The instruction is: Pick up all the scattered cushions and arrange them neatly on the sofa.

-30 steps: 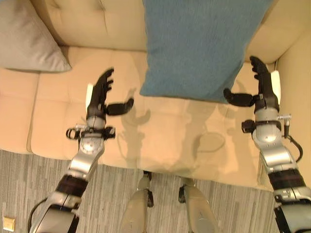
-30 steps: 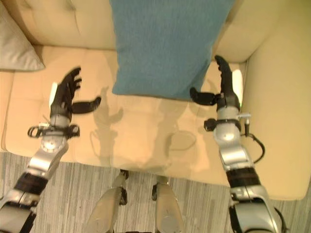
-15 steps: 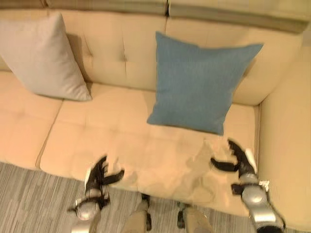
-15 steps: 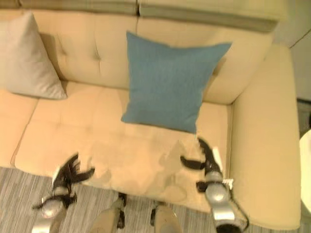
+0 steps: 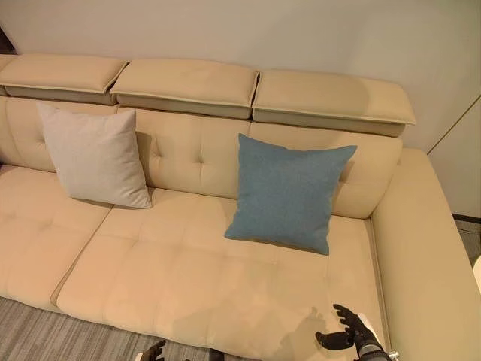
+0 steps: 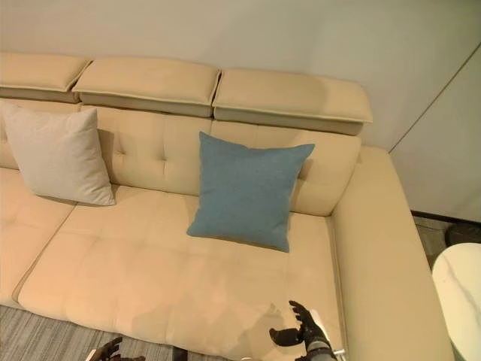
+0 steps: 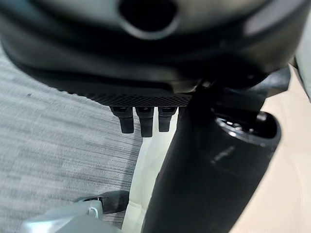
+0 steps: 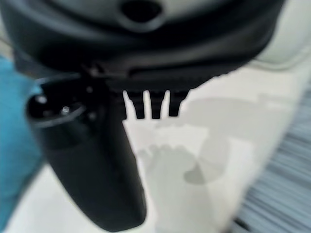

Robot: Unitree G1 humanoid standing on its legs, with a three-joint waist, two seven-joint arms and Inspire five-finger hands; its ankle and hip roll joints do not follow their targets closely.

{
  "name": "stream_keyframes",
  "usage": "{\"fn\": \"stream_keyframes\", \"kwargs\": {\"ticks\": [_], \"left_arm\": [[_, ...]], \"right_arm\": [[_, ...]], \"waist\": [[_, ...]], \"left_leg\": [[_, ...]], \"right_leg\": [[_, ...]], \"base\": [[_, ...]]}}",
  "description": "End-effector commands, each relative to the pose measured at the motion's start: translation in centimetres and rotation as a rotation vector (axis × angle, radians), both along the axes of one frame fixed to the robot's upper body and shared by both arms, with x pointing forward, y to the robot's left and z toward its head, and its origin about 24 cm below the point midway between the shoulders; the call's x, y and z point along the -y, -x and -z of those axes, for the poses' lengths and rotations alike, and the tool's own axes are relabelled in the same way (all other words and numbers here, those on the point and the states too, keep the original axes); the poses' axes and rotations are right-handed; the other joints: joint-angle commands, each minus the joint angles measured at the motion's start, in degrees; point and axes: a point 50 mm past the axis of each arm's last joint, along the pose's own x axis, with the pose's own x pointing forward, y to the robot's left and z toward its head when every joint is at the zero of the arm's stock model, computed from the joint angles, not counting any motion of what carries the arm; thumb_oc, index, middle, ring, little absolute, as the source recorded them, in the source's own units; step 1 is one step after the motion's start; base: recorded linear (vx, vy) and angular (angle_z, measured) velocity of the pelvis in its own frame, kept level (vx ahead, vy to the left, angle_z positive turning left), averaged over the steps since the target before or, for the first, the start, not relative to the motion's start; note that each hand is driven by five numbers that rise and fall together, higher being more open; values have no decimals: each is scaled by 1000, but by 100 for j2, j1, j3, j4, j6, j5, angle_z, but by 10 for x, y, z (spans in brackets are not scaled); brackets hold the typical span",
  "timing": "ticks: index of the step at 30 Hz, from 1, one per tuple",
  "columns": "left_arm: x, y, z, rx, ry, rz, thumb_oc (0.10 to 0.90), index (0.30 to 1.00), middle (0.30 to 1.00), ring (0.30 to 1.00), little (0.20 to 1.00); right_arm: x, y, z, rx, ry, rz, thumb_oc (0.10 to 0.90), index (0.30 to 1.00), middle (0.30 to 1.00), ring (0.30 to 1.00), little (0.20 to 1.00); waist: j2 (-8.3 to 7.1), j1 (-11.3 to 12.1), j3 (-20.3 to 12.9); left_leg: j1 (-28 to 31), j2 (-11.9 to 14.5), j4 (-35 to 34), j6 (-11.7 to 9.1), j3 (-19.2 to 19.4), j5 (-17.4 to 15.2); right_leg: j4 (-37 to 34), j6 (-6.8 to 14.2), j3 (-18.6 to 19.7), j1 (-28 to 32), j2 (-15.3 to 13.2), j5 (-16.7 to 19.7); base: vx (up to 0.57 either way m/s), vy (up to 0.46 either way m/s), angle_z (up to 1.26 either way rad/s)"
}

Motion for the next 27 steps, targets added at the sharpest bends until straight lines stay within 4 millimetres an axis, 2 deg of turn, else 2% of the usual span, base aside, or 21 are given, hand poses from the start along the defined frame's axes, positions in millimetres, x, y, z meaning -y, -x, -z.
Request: {"fn": "stream_keyframes", "kwargs": {"ticks": [1, 2, 3, 4, 6, 8, 9, 10, 12, 15, 18, 20, 22, 24, 27], "left_arm": [[-18, -52, -23, 192, -103, 37, 800, 900, 900, 900, 900], [-17, -60, -24, 200, -98, 33, 800, 900, 900, 900, 900], [-17, -61, -24, 200, -98, 33, 800, 900, 900, 900, 900], [-17, -63, -24, 198, -101, 38, 800, 900, 900, 900, 900], [-14, -59, -21, 176, -95, 42, 800, 900, 900, 900, 900], [-12, -56, -19, 160, -90, 47, 800, 900, 900, 900, 900], [-8, -52, -15, 137, -76, 52, 800, 900, 900, 900, 900], [-5, -50, -13, 123, -68, 57, 800, 900, 900, 900, 900], [-1, -53, -13, 132, -65, 66, 800, 900, 900, 900, 900], [3, -57, -13, 140, -61, 83, 800, 900, 900, 900, 900], [2, -56, -12, 127, -75, 68, 800, 900, 900, 900, 900], [0, -55, -10, 114, -80, 59, 800, 900, 900, 900, 900], [-6, -55, -10, 92, -112, 61, 800, 900, 900, 900, 900], [-12, -56, -11, 71, -144, 73, 800, 900, 900, 900, 900], [-17, -49, -9, 38, -161, 64, 800, 900, 900, 900, 900]], "right_arm": [[11, -42, -24, 164, 67, -21, 800, 900, 900, 900, 900], [11, -46, -23, 149, 88, -46, 800, 900, 900, 900, 900], [11, -46, -23, 150, 88, -46, 800, 900, 900, 900, 900], [12, -50, -24, 147, 112, -53, 800, 900, 900, 900, 900], [15, -52, -27, 157, 125, -53, 800, 900, 900, 900, 900], [17, -55, -28, 153, 136, -49, 800, 900, 900, 900, 900], [19, -54, -27, 141, 140, -48, 800, 900, 900, 900, 900], [18, -52, -25, 130, 133, -46, 800, 900, 900, 900, 900], [15, -51, -21, 111, 136, -51, 800, 900, 900, 900, 900], [10, -51, -15, 73, 139, -64, 800, 900, 900, 900, 900], [-1, -58, -12, 66, 136, -80, 800, 900, 900, 900, 900], [-4, -61, -12, 67, 137, -87, 800, 900, 900, 900, 900], [-7, -65, -13, 73, 133, -89, 800, 900, 900, 900, 900], [-8, -64, -12, 67, 123, -82, 800, 900, 900, 900, 900], [-10, -54, -4, 27, 104, -70, 800, 900, 900, 900, 900]], "waist": [[-214, 122, 553], [-246, 121, 581], [-247, 112, 565], [-306, 86, 510], [-312, 19, 434], [-304, -12, 402], [-252, -106, 304], [-206, -153, 292], [-162, -204, 255], [-143, -256, 245], [-268, -152, 342], [-302, -126, 393], [-346, -137, 530], [-346, -116, 640], [-287, 24, 580]], "left_leg": [[-682, -94, 1166, -286, 150, -242], [-673, -154, 1369, -295, 109, -423], [-699, -159, 1367, -294, 101, -410], [-596, -235, 1814, -210, 48, -765], [-422, -168, 2182, -149, 115, -975], [-265, -102, 2342, -142, 163, -1052], [140, 23, 2225, -170, 237, -1049], [395, 42, 2083, -199, 228, -1076], [610, -127, 1649, -163, 14, -1203], [826, -229, 976, -9, 144, -1630], [748, -488, 685, 188, 48, -1610], [722, -528, 655, 222, 44, -1589], [562, -549, 739, 290, 10, -1508], [334, -546, 854, 345, -8, -1436], [115, -471, 878, 433, 19, -1277]], "right_leg": [[187, 76, 83, 143, -44, -788], [169, 75, 90, 72, -81, -718], [171, 76, 82, 48, -85, -713], [170, 85, 102, -82, -157, -607], [187, 66, 70, -162, -171, -576], [239, 40, 36, -218, -174, -568], [311, 43, -70, -275, -162, -590], [410, 53, -99, -327, -124, -565], [526, 141, -127, -476, -149, -488], [586, 250, -188, -707, -237, -325], [486, 495, -213, -1006, -409, 77], [508, 550, -196, -1070, -461, 109], [775, 727, 139, -1295, -553, 174], [1147, 712, 587, -1262, -451, -107], [1958, 497, 571, -1003, -460, -540]], "base": [[-373, -115, 29], [-165, -39, 27], [-178, -27, 38], [-140, -5, 22], [-126, 6, -6], [-75, 35, -4], [-101, 85, 35], [-98, 108, 44], [-135, 131, 34], [-186, 154, 35], [-267, 184, 4], [-221, 109, -9], [-308, 94, 4], [-315, 70, 4], [-228, 31, -9]]}}
